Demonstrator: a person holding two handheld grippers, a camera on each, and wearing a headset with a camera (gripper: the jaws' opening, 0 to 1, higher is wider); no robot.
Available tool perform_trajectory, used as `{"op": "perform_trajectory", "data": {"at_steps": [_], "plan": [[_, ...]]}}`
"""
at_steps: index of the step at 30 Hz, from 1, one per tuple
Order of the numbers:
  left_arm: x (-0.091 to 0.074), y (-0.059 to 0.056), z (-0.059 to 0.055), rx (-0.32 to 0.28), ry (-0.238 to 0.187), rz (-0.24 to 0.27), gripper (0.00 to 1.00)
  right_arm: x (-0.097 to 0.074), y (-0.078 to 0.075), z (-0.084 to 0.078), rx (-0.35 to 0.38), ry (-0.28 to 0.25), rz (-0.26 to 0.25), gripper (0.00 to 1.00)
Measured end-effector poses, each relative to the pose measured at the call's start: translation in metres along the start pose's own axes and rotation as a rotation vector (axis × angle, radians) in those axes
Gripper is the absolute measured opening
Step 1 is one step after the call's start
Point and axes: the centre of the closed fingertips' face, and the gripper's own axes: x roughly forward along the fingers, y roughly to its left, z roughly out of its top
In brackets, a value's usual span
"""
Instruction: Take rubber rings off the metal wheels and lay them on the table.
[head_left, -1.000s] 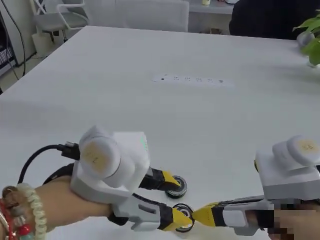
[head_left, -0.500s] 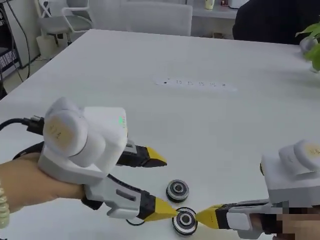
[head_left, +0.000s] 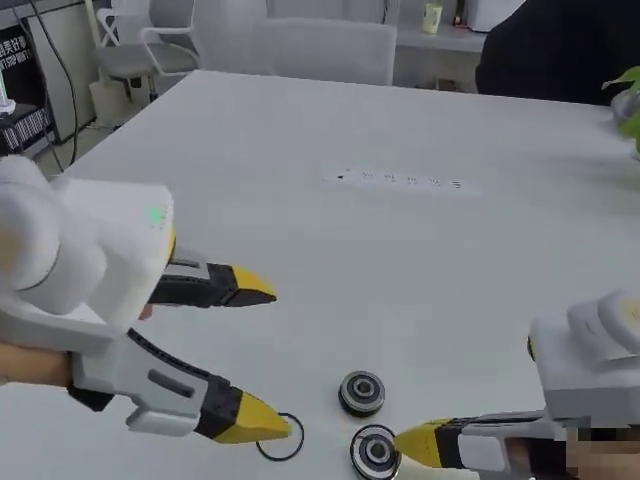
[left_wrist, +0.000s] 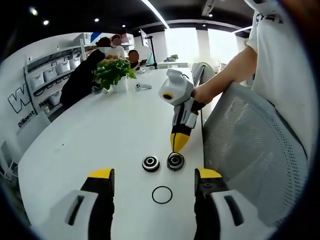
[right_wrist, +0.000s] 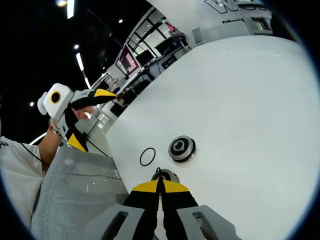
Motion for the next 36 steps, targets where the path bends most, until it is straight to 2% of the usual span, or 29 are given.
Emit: {"op": "perform_trajectory", "data": {"at_steps": [6,11,13,18,22,28,36], "plan": [[-0.015,0.004,-0.006,-0.034,0.002,0.026,0.65,-0.001,0.002,0.002,0.001,-0.006,0.007,0.0],[-0.025,0.002,-0.016,-0.037,0.027,0.04,0.66,-0.001,0.003,0.003,0.001,-0.013,0.013,0.0],[-0.028,0.001,-0.02,-0.048,0.03,0.048,0.67,-0.001,0.008,0.005,0.032,-0.027,0.038,0.0],[-0.037,0.0,-0.031,-0.1,0.015,0.08,0.69,-0.002,0.008,0.008,0.035,-0.035,0.042,0.0],[-0.042,-0.003,-0.038,-0.131,0.009,0.093,0.69,-0.005,0.011,0.014,0.049,-0.063,0.054,0.0],[-0.053,-0.001,-0.057,-0.179,0.033,0.14,0.69,-0.01,0.009,0.019,0.065,-0.096,0.055,0.0],[-0.063,-0.005,-0.071,-0.225,0.038,0.176,0.69,-0.021,0.006,0.035,0.091,-0.171,0.057,0.0]]}}
